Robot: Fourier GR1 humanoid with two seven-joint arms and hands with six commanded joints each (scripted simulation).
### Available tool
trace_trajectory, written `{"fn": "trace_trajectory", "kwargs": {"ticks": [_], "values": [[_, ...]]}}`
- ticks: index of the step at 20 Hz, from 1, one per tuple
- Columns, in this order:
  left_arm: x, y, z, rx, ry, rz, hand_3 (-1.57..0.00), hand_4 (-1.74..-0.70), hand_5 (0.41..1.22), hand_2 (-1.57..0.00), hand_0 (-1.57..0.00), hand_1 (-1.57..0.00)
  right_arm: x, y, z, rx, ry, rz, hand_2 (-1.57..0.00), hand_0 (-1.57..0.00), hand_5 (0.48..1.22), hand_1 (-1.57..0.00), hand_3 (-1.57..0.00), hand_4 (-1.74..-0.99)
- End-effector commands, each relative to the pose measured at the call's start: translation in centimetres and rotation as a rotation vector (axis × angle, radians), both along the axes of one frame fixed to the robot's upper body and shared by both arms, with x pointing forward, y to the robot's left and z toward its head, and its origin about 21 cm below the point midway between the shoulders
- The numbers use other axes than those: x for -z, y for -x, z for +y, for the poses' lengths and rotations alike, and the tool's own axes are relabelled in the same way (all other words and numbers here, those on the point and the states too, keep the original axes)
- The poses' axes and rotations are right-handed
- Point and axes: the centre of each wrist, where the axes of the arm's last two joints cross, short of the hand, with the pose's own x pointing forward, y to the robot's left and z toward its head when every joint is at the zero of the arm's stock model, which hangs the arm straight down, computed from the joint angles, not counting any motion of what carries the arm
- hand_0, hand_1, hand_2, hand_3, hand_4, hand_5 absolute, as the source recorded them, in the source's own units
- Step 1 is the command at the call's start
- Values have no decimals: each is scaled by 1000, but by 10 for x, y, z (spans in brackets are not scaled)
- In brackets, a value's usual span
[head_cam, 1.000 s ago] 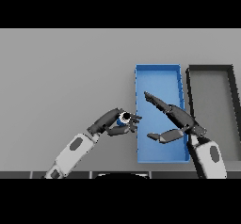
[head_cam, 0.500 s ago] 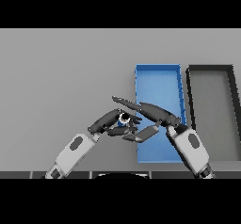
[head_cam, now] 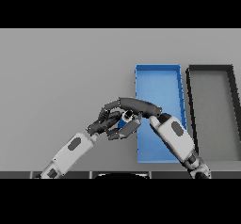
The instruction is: Pick up the blue pipe and place it into the blue bin.
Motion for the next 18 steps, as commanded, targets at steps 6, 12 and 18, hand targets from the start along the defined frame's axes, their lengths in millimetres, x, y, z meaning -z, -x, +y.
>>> {"fn": "trace_trajectory", "kwargs": {"ticks": [6, 12, 18], "values": [[4, 1, -5, -50, 127, 36, -1247, -1673, 1221, -1186, -1311, -1287, 11, 1, 6, -94, -133, 100, -1353, -1347, 905, -1342, -1257, -1469], [2, -2, 0, -62, 153, 38, -1486, -1723, 1221, -1401, -1503, -1497, 6, 2, 4, -97, -128, -8, -1514, -1512, 1138, -1511, -1489, -1470], [2, -3, 10, 46, 40, -75, -546, -1216, 1221, -500, -592, -554, 7, 9, 4, -88, -162, 17, -1556, -1556, 1199, -1555, -1549, -1490]]}}
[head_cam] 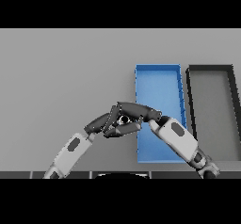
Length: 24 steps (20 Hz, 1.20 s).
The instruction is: Pick up the blue pipe and place it into the blue bin.
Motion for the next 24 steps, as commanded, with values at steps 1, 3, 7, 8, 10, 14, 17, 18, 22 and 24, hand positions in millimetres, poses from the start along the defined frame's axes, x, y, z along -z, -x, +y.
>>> {"fn": "trace_trajectory", "kwargs": {"ticks": [1, 3, 7, 8, 10, 14, 17, 18, 22, 24], "values": [[-2, -1, 2, -4, -18, -11, -436, -1143, 1187, -399, -473, -443, -1, -1, 3, 1, 14, -1, -1559, -1559, 1204, -1558, -1554, -1491], [1, 0, 1, -7, -27, -29, -279, -1041, 1020, -255, -303, -283, 1, -1, 4, -7, 7, 4, -1563, -1563, 1210, -1563, -1560, -1493], [1, 0, 2, -34, -41, -40, -114, -915, 735, -104, -123, -115, 2, 1, 3, -4, 24, -4, -1568, -1568, 1216, -1568, -1566, -1496], [-1, -3, 5, -38, -39, -43, -91, -898, 697, -83, -98, -92, 0, -1, 4, 9, 40, -9, -1568, -1568, 1217, -1568, -1567, -1496], [0, -3, 0, -41, -42, -29, -58, -887, 638, -53, -63, -59, 1, -1, 2, 11, 46, -2, -1569, -1569, 1219, -1569, -1569, -1493], [2, -5, 2, -57, -25, 20, -23, -894, 576, -21, -25, -23, 0, -2, 1, 1, 20, 19, -1570, -1570, 1220, -1570, -1570, -1489], [2, -5, 2, -75, -29, 24, -11, -896, 555, -10, -12, -12, -7, -2, 2, 21, 18, 66, -1571, -1571, 1221, -1571, -1571, -1490], [5, -4, 1, -67, -32, 30, -9, -901, 548, -8, -10, -9, -11, -2, 0, 15, 2, 103, -1571, -1571, 1221, -1571, -1571, -1491], [4, -1, -3, -69, -53, 57, -3, -915, 514, -3, -3, -3, -45, -7, -10, 13, -52, 193, -1571, -1571, 1221, -1571, -1571, -1639], [4, 0, 1, -69, -51, 61, -2, -917, 504, -1, -2, -2, -72, -8, -16, 14, -100, 231, -1571, -1571, 1194, -1571, -1571, -1675]]}}
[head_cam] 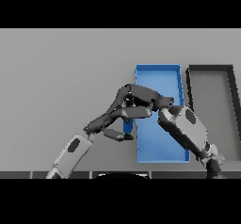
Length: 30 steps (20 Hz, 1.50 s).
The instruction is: Pick up the blue pipe and place it into the blue bin.
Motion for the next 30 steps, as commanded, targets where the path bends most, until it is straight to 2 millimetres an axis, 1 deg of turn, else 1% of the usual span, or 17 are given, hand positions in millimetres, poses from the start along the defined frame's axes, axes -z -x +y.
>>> {"fn": "trace_trajectory", "kwargs": {"ticks": [1, 2, 4, 6, 9, 11, 13, 14, 16, 17, 20, 21, 22, 26, 28, 29, 30], "values": [[1, 0, -3, 3, -5, 5, -1, -920, 503, -1, -1, -1, -11, -1, -4, 4, -27, 18, -1571, -1571, 1171, -1571, -1571, -1689], [-4, 0, -7, -1, -9, 9, -1, -919, 503, -1, -1, -1, -29, -3, -5, -3, -61, 14, -1571, -1571, 1154, -1571, -1571, -1699], [-3, 2, -2, -13, -31, 14, 0, -915, 503, 0, 0, 0, -57, -18, -14, 38, -135, -37, -1571, -1571, 1134, -1571, -1571, -1714], [-2, 1, 0, -13, -27, -3, 0, -908, 502, 0, 0, 0, -81, -26, -18, 107, -165, -74, -1571, -1571, 1117, -1571, -1571, -1724], [-1, 3, 2, 1, -11, 3, 1, -906, 492, 1, 1, 1, -106, -47, -33, 273, -184, -96, -1571, -1571, 1117, -1571, -1571, -1732], [0, 3, 5, 4, -8, 6, 1, -907, 491, 1, 1, 1, -105, -66, -48, 401, -170, -54, -1571, -1571, 1131, -1571, -1571, -1735], [1, 3, 12, -5, -6, 10, 1, -911, 487, 1, 1, 1, -90, -84, -69, 513, -105, -19, -1571, -1571, 1135, -1571, -1571, -1737], [-1, 2, 8, -10, -6, 16, 1, -910, 487, 1, 1, 1, -76, -91, -79, 565, -88, 28, -1571, -1571, 1129, -1571, -1571, -1738], [1, 0, 6, -16, -22, 18, 1, -902, 489, 1, 1, 1, -51, -101, -97, 635, -57, 100, -1571, -1571, 1120, -1571, -1571, -1739], [0, -1, 6, -18, -11, 12, 1, -898, 489, 1, 1, 1, -39, -103, -102, 673, -30, 133, -1571, -1571, 1117, -1571, -1571, -1740], [2, -1, 8, -22, -19, 24, 1, -893, 478, 1, 1, 1, -1, -101, -112, 751, 52, 241, -1571, -1571, 1121, -1571, -1571, -1740], [-3, -2, 7, -27, -12, 21, 1, -890, 474, 1, 1, 1, 13, -100, -116, 780, 82, 287, -1571, -1571, 1120, -1571, -1571, -1740], [-1, -1, 9, -24, -11, 17, 1, -888, 473, 1, 1, 1, 26, -96, -119, 799, 97, 342, -1571, -1571, 1120, -1571, -1571, -1741], [-3, 0, 8, -10, 6, 6, 1, -881, 463, 1, 1, 1, 66, -83, -127, 848, 244, 522, -1571, -1571, 1122, -1571, -1571, -1741], [-3, 0, 2, -20, -10, 23, 1, -882, 464, 1, 1, 1, 87, -78, -130, 859, 308, 586, -1571, -1571, 1124, -1571, -1571, -1655], [2, 4, 4, -19, -4, 24, 1, -882, 462, 1, 1, 1, 100, -74, -133, 861, 342, 606, -1571, -1571, 1121, -1571, -1571, -1622], [1, 3, 7, -22, -1, 25, 1, -884, 460, 1, 1, 1, 110, -71, -133, 857, 392, 639, -1571, -1571, 1114, -1571, -1571, -1591]]}}
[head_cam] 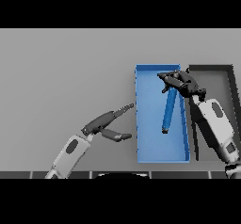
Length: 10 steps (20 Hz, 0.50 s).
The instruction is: Pick up the blue pipe and place it into the blue bin.
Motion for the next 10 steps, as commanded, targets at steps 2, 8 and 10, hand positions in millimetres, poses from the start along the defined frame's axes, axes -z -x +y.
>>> {"fn": "trace_trajectory", "kwargs": {"ticks": [2, 8, 10], "values": [[-2, 0, -2, 1, -5, -2, 1, -886, 455, 1, 1, 1, 11, 0, 2, 21, 41, 57, -1393, -1563, 1133, -1459, -1122, -1547], [-2, 0, -1, -2, -11, 2, 1, -889, 453, 1, 1, 1, 27, -7, 4, -4, 128, 188, -364, -427, 1081, -382, -293, -1242], [-2, 0, 0, -2, -13, 2, 1, -893, 454, 1, 1, 1, 32, -5, 6, -42, 181, 193, -233, -273, 975, -244, -187, -1179]]}}
